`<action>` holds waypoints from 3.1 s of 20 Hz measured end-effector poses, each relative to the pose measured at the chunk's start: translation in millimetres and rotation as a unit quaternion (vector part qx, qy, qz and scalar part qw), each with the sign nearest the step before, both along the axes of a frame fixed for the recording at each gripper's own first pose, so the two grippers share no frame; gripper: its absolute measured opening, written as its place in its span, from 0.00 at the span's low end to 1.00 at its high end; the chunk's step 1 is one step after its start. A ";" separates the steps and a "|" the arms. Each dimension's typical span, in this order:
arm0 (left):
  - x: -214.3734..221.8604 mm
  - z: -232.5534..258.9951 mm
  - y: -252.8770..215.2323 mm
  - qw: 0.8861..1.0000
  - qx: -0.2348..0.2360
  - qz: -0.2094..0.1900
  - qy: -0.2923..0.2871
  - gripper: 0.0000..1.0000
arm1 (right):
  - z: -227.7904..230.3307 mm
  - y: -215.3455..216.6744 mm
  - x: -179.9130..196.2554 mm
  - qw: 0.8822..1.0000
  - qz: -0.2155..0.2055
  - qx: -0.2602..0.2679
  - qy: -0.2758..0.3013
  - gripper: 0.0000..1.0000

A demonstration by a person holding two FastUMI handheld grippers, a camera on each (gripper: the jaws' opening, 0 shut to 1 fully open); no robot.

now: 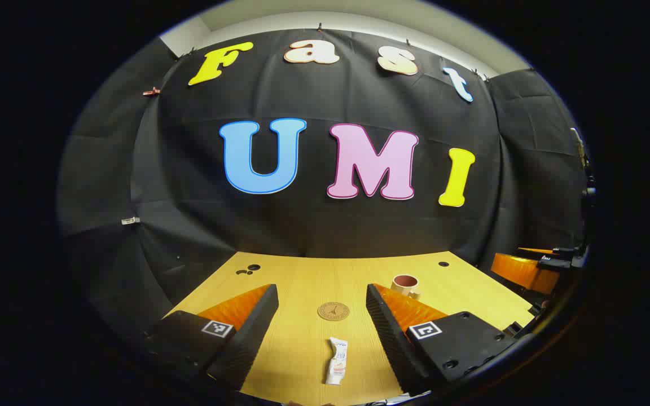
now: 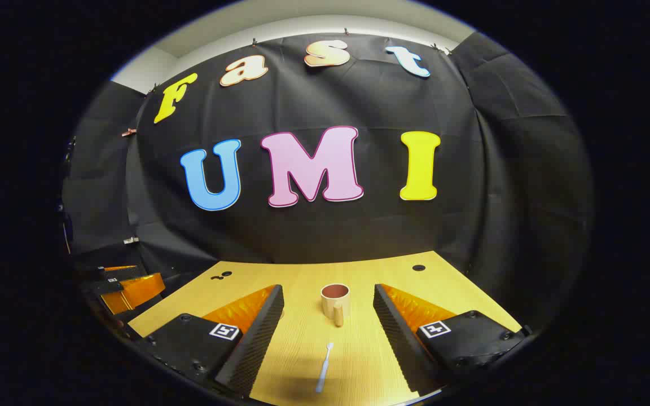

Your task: Put the toothbrush and toothpaste on the desktop into the cup, then pick up the cup and place it on the coaster on the desktop.

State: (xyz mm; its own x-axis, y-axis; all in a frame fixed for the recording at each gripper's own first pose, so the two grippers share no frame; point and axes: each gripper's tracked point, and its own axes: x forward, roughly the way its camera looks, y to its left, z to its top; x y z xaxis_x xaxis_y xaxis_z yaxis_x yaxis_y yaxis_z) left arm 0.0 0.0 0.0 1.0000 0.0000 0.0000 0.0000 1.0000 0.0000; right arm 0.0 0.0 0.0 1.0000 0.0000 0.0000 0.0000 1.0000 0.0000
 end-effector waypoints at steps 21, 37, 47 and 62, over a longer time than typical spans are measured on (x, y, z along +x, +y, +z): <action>22.3 -25.3 -8.1 0.999 0.008 -0.005 0.035 0.98 | -21.9 -9.7 26.8 0.999 0.009 0.008 0.040 0.99; 71.3 -110.9 -13.3 0.989 -0.015 -0.014 0.143 0.98 | -49.5 -18.3 53.4 0.995 0.030 0.014 0.095 0.99; 99.6 -222.7 -24.2 0.960 0.005 -0.017 0.279 0.98 | -97.8 -36.4 89.1 0.983 0.057 0.007 0.173 0.99; 109.0 -285.3 -23.8 0.920 0.012 0.007 0.392 0.80 | -175.5 -47.8 122.8 0.953 0.071 0.055 0.289 0.98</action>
State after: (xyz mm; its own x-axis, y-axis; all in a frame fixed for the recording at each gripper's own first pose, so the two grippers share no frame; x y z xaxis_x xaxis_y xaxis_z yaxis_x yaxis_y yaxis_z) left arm 109.0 -23.8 -285.3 0.6932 0.0222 -0.7204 -0.0031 0.9996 0.0278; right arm 122.8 -47.8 -175.5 0.8229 0.1676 -0.5428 -0.1037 0.9837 0.1466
